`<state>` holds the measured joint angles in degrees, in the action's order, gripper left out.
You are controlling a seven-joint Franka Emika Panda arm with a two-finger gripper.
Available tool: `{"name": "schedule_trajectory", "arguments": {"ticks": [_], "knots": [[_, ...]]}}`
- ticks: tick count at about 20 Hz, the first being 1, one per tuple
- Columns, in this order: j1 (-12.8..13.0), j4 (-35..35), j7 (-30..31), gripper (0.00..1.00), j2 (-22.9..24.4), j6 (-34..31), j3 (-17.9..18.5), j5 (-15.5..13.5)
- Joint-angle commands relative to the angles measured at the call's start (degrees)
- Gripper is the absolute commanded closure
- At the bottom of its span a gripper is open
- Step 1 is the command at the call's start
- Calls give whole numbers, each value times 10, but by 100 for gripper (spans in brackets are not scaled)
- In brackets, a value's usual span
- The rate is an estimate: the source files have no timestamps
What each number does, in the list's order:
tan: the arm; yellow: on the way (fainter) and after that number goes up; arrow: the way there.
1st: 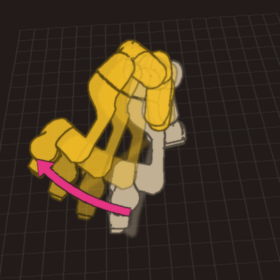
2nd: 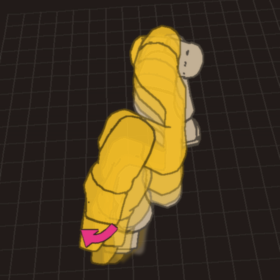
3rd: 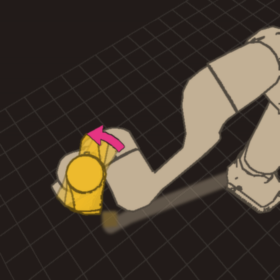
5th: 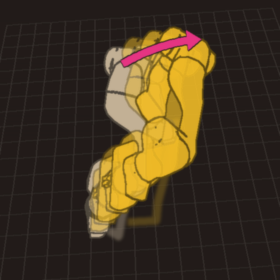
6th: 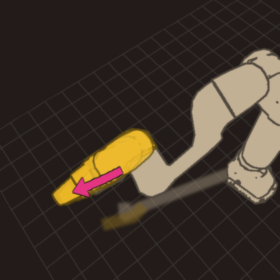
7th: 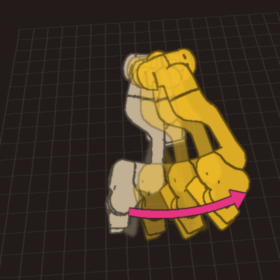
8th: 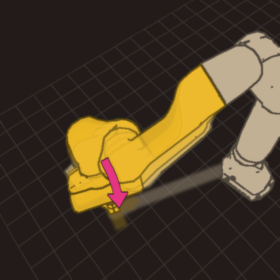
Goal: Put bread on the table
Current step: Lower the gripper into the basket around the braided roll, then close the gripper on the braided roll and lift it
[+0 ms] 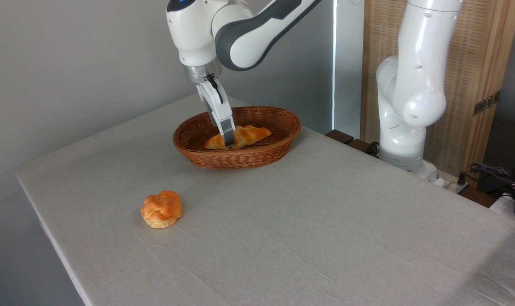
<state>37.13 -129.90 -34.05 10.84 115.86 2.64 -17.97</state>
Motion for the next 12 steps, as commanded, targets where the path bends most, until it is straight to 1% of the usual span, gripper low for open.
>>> {"name": "schedule_trajectory", "arguments": {"ticks": [1, 4, 6, 8, 9, 11, 12], "knots": [[2, -14, 10, 0, 1, 14, 4, -17], [7, -33, 9, 0, 1, 20, 1, -12], [17, -57, 9, 0, 1, 58, -8, -12], [17, -77, 10, 2, 1, 95, -19, -12], [17, -81, 10, 11, 0, 101, -23, -12], [16, -81, 10, 46, 0, 101, -23, -12], [16, -81, 10, 60, 0, 101, -23, -12]]}}
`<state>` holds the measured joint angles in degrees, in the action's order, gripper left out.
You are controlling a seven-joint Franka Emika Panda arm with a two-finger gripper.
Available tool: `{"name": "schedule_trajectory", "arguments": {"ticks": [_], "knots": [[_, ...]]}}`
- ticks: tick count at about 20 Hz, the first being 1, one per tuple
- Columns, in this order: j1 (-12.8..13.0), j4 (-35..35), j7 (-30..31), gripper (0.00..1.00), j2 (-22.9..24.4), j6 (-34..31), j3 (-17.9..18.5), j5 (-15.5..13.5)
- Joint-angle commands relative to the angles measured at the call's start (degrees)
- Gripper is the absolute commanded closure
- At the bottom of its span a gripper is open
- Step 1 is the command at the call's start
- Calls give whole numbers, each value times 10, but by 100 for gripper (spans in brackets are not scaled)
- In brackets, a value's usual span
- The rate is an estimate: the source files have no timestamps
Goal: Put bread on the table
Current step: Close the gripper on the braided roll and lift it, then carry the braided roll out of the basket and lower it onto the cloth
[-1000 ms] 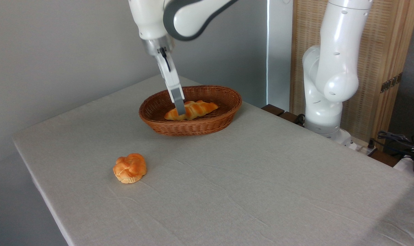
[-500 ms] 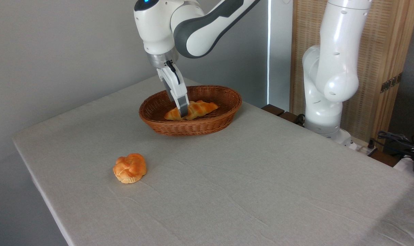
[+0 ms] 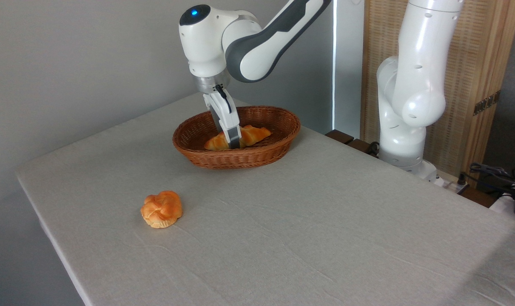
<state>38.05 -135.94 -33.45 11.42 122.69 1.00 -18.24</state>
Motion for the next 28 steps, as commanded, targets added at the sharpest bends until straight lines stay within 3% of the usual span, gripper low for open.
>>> {"name": "schedule_trajectory", "arguments": {"ticks": [1, 2, 5, 19, 25, 28], "knots": [[6, -21, 4, 69, -6, 33, -6, -9], [5, -21, 3, 76, -6, 33, -6, -9], [4, -21, 4, 80, -6, 33, -6, -9], [2, -17, 4, 80, 0, 25, 0, -10], [-43, 51, 1, 78, 17, -74, 4, -10], [-44, 83, 0, 77, 17, -105, 22, -10]]}}
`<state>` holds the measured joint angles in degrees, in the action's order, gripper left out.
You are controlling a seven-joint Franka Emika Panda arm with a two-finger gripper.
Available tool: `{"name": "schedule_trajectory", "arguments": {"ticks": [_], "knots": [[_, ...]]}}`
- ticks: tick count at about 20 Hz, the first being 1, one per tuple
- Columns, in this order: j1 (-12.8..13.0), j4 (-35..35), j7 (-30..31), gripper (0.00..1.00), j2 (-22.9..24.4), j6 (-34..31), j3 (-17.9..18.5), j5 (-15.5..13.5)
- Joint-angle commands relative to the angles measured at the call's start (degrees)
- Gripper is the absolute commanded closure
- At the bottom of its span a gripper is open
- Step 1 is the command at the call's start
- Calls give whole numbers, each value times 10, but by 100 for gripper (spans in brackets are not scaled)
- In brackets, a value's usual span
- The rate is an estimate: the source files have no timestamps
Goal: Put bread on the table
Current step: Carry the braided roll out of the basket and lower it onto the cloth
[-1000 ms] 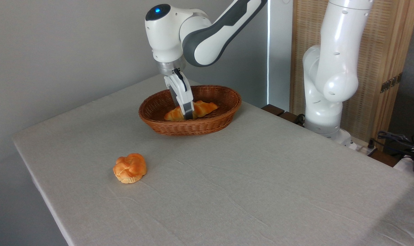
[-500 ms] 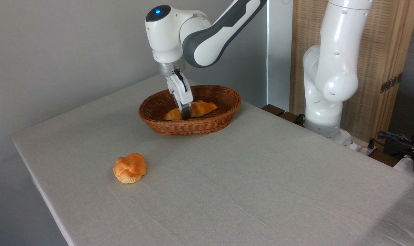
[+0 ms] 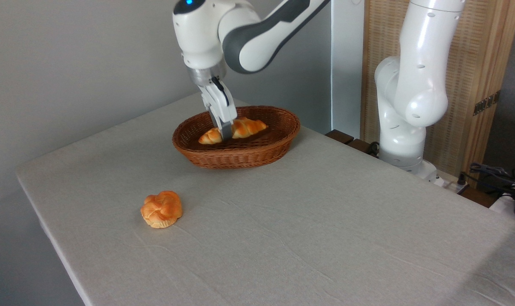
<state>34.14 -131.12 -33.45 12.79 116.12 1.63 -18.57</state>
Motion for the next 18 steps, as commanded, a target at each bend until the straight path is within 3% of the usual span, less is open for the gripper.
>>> {"name": "schedule_trajectory", "arguments": {"ticks": [1, 6, 7, 10, 13, 17, 18], "knots": [[-5, 42, 0, 76, 4, -46, 16, -7], [-6, 97, 0, 74, 4, -113, 62, -4], [-7, 102, 0, 73, 6, -123, 70, 9], [-7, 104, -4, 71, 9, -123, 93, 127], [-8, 100, -11, 66, -16, -86, 144, 205], [-8, 100, -21, 51, -76, -6, 205, 217], [-8, 100, -28, 35, -97, 17, 216, 222]]}}
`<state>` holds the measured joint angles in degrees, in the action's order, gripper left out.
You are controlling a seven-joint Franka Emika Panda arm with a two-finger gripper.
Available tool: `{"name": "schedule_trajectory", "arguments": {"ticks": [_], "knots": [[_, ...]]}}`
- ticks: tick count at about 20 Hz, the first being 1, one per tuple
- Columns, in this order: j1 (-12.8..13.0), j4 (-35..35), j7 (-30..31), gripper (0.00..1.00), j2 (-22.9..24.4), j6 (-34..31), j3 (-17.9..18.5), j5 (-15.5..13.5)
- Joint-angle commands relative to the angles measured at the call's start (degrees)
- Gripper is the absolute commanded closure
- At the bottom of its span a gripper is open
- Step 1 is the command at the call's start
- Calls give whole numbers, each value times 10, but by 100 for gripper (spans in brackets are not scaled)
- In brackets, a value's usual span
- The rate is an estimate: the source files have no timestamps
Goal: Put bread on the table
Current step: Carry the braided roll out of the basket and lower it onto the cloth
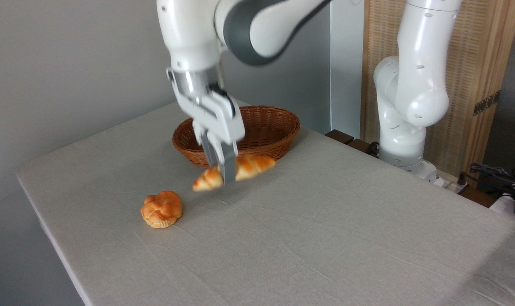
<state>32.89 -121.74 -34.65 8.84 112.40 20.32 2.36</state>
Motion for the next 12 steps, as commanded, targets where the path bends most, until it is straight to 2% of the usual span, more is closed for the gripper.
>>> {"name": "schedule_trajectory", "arguments": {"ticks": [1, 2, 4, 6, 12], "knots": [[3, 6, -19, 15, -72, 64, 36, 12], [3, 5, -22, 1, -80, 60, 38, 12], [1, 5, -23, 0, -92, 56, 39, 12], [-15, 7, -22, 0, -101, 61, 39, 12], [-17, 9, -22, 0, -108, 62, 39, 7]]}}
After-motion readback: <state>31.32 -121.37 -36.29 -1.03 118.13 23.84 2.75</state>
